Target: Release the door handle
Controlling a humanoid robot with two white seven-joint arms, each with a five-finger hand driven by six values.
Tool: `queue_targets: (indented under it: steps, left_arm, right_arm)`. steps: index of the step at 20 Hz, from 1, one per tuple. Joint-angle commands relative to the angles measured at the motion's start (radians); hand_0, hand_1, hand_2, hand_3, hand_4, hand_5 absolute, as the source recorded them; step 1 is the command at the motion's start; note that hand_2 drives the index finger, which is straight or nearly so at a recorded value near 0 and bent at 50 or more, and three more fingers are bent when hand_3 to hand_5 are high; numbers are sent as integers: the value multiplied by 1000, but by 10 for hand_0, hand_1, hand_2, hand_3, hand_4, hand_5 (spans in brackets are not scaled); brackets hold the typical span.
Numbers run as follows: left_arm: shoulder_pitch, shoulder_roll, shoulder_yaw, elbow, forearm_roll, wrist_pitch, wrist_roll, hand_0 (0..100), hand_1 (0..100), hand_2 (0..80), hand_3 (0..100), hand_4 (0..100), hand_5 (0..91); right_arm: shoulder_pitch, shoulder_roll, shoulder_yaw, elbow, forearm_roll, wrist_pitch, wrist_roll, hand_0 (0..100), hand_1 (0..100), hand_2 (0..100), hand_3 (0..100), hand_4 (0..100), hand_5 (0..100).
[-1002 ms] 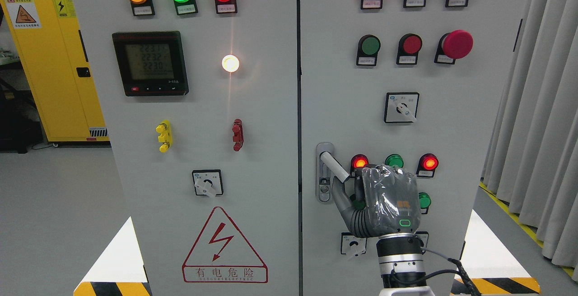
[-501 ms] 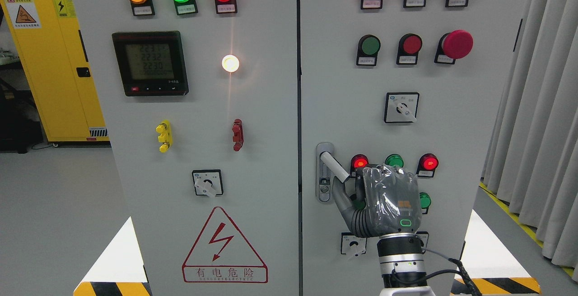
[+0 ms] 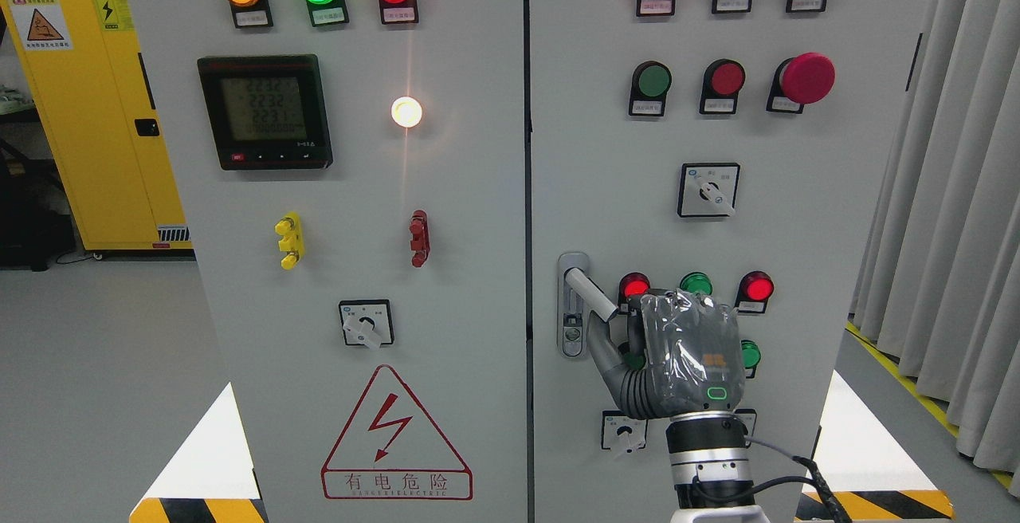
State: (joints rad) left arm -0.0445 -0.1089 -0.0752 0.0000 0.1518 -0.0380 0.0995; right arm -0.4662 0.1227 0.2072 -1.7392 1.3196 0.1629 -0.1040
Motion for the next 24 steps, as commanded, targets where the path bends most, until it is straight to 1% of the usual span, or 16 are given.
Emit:
queue_targets:
  steps: [1,8,24]
  left_arm:
    - [0,0,0,-12,0,0,0,120,556,0,0,0,0]
    - [0,0,0,-12,0,0,0,120,556,0,0,0,0]
    - [0,0,0,-12,0,0,0,120,556,0,0,0,0]
  right_arm:
    - [0,0,-2,-6,0,0,0,564,395,983,1000,1000,1000]
    - [-3,-2,-14,-6,0,-3,1,554,394,986,1000,1000,1000]
    - [-9,-2,-14,-6,0,-3,4,539,395,984,1000,1000,1000]
